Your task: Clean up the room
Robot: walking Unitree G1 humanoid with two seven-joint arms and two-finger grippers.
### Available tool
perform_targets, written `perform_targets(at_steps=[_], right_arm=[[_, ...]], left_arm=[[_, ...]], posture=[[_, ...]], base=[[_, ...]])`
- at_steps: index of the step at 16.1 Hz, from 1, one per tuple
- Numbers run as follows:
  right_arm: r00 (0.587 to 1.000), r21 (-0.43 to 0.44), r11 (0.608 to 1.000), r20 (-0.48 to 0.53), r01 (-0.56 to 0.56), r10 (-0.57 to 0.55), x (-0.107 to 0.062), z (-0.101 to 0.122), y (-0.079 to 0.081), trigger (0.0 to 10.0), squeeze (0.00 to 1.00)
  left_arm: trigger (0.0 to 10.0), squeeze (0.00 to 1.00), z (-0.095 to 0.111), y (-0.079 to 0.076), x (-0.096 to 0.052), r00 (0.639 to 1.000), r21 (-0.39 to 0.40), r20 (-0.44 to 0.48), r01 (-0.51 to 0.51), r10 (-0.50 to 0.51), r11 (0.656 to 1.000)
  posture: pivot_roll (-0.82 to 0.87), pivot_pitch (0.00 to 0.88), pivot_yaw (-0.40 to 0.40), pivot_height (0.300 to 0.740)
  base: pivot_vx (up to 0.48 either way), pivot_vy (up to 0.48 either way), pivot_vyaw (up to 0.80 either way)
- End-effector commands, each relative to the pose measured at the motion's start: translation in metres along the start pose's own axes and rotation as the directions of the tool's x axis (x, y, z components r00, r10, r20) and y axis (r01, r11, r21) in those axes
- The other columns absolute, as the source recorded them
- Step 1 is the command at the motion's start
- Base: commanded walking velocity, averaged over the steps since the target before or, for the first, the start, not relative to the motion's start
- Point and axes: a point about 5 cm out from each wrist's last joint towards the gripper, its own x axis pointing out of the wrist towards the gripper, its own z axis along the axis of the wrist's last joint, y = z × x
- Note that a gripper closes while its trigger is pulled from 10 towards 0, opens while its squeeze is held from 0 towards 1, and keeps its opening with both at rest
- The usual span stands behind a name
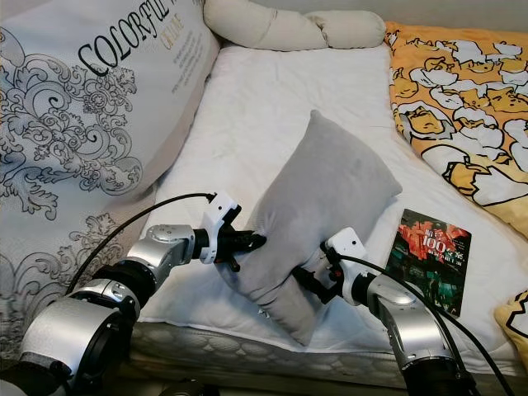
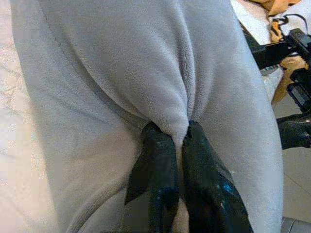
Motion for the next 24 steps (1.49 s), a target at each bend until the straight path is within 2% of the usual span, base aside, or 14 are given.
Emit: perform_targets(at_steps=[1, 5, 8, 11, 12, 13, 14, 16, 18, 19, 20, 22, 23, 24], right_arm=[[0.999, -0.018, 1.000, 0.040, -0.002, 0.003, 0.003, 0.012, -0.001, 10.0, 0.00], [0.999, -0.021, 1.000, 0.043, 0.000, 0.001, 0.004, 0.013, 0.000, 10.0, 0.00], [0.998, -0.030, 0.999, 0.062, 0.014, -0.012, 0.004, 0.017, -0.001, 10.0, 0.00], [0.993, -0.063, 0.998, 0.122, 0.016, -0.008, 0.004, 0.033, 0.001, 10.0, 0.00], [0.992, -0.065, 0.998, 0.129, 0.014, -0.006, 0.004, 0.036, 0.002, 10.0, 0.00], [0.984, -0.088, 0.996, 0.175, 0.002, 0.014, 0.006, 0.051, 0.004, 10.0, 0.00], [0.982, -0.096, 0.995, 0.187, -0.002, 0.020, 0.006, 0.055, 0.005, 10.0, 0.00], [0.974, -0.117, 0.993, 0.222, -0.016, 0.042, 0.008, 0.068, 0.008, 10.0, 0.00], [0.970, -0.127, 0.992, 0.237, -0.022, 0.051, 0.010, 0.073, 0.010, 10.0, 0.00], [0.961, -0.136, 0.990, 0.263, -0.047, 0.082, 0.012, 0.083, 0.015, 10.0, 0.00], [0.960, -0.137, 0.989, 0.265, -0.053, 0.088, 0.012, 0.084, 0.016, 10.0, 0.00], [0.946, -0.135, 0.984, 0.287, -0.117, 0.151, 0.015, 0.090, 0.025, 10.0, 0.00], [0.944, -0.135, 0.983, 0.288, -0.126, 0.161, 0.016, 0.090, 0.026, 10.0, 0.00], [0.940, -0.138, 0.981, 0.292, -0.139, 0.174, 0.017, 0.092, 0.029, 10.0, 0.00]], left_arm=[[0.0, 0.00, -0.010, -0.009, 0.008, 0.999, -0.026, -0.040, 0.031, -0.032, 0.999], [0.0, 0.00, -0.003, -0.009, 0.010, 1.000, -0.014, -0.016, 0.018, -0.019, 1.000], [0.0, 0.00, 0.008, -0.006, 0.008, 1.000, 0.046, 0.024, -0.003, 0.002, 0.999], [0.0, 0.00, 0.046, 0.004, -0.004, 0.988, 0.141, 0.156, -0.045, 0.023, 0.989], [0.0, 0.00, 0.050, 0.005, -0.006, 0.985, 0.142, 0.172, -0.053, 0.028, 0.988], [0.0, 0.00, 0.074, 0.016, -0.023, 0.964, 0.179, 0.255, -0.127, 0.079, 0.976], [0.0, 0.00, 0.077, 0.017, -0.025, 0.960, 0.185, 0.267, -0.140, 0.088, 0.973], [0.0, 0.00, 0.091, 0.027, -0.044, 0.942, 0.252, 0.310, -0.212, 0.129, 0.944], [0.0, 0.00, 0.097, 0.031, -0.053, 0.932, 0.282, 0.324, -0.258, 0.161, 0.924], [0.0, 0.00, 0.108, 0.042, -0.073, 0.895, 0.290, 0.372, -0.364, 0.246, 0.885], [0.0, 0.00, 0.109, 0.044, -0.076, 0.888, 0.287, 0.380, -0.380, 0.260, 0.879], [0.0, 0.00, 0.115, 0.061, -0.107, 0.810, 0.220, 0.433, -0.520, 0.395, 0.825], [0.0, 0.00, 0.115, 0.063, -0.112, 0.796, 0.208, 0.440, -0.540, 0.415, 0.815], [0.0, 0.00, 0.115, 0.072, -0.130, 0.739, 0.165, 0.468, -0.612, 0.485, 0.773]], posture=[[-0.12, 0.004, 0.092, 0.740], [-0.12, 0.000, 0.097, 0.740], [-0.12, 0.000, 0.101, 0.740], [-0.10, 0.000, 0.095, 0.740], [-0.10, 0.000, 0.094, 0.740], [-0.09, 0.000, 0.088, 0.740], [-0.09, 0.000, 0.088, 0.740], [-0.06, 0.000, 0.079, 0.740], [-0.05, 0.000, 0.074, 0.740], [-0.04, 0.000, 0.066, 0.740], [-0.04, 0.000, 0.066, 0.740], [-0.01, 0.000, 0.059, 0.740], [-0.01, 0.000, 0.059, 0.740], [0.00, 0.000, 0.053, 0.740]], base=[[0.000, 0.000, 0.00], [0.000, 0.000, 0.00], [0.000, 0.000, 0.00], [0.000, 0.000, 0.00], [0.000, 0.000, 0.00], [0.000, 0.000, 0.00], [0.000, 0.000, 0.00], [0.000, 0.000, 0.00], [0.000, 0.000, 0.00], [0.000, 0.000, 0.00], [0.000, 0.000, 0.00], [0.000, 0.000, 0.00], [0.000, 0.000, 0.00], [0.000, 0.000, 0.00]])
